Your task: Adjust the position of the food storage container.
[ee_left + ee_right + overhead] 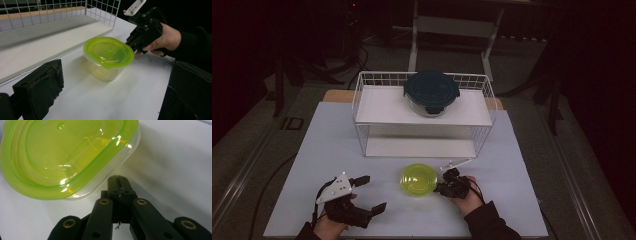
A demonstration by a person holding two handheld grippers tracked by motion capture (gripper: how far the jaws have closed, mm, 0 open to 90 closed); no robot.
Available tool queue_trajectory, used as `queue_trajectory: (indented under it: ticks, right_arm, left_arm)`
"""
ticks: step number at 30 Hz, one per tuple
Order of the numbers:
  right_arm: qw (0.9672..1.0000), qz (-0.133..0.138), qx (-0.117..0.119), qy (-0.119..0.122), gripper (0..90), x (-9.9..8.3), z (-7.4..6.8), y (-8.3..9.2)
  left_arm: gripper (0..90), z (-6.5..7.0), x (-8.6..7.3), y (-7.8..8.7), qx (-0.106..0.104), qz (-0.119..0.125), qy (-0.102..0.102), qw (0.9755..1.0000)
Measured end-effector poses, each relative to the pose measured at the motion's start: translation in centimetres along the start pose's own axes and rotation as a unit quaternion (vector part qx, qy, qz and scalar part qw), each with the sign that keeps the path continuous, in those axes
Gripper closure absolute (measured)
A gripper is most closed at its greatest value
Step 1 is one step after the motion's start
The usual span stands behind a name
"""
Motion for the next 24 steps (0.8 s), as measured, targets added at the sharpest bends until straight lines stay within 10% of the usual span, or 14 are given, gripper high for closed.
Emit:
queue_trajectory:
  ticks: [13,24]
  right_arm:
    - [1.0,0.0,0.001,0.004,89.7,0.3,-0.4,-0.2]
    - [0.999,0.022,-0.026,0.029,72.4,-0.9,-0.2,3.1]
  left_arm:
    - [0.0,0.0,-0.1,0.0,-0.001,0.0,0.001,1.0]
    - [0.0,0.0,0.0,0.0,-0.013,0.006,0.008,0.9999]
Point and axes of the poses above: each handheld gripper's, and its own axes: y roughly backward along the jaws, x roughly out of its top, z roughly to its right, the point moved 5 cm from there along -y, roughly forward along the jaws, and after that the axes turned 7 degrees about -x, right-handed, at the moved point
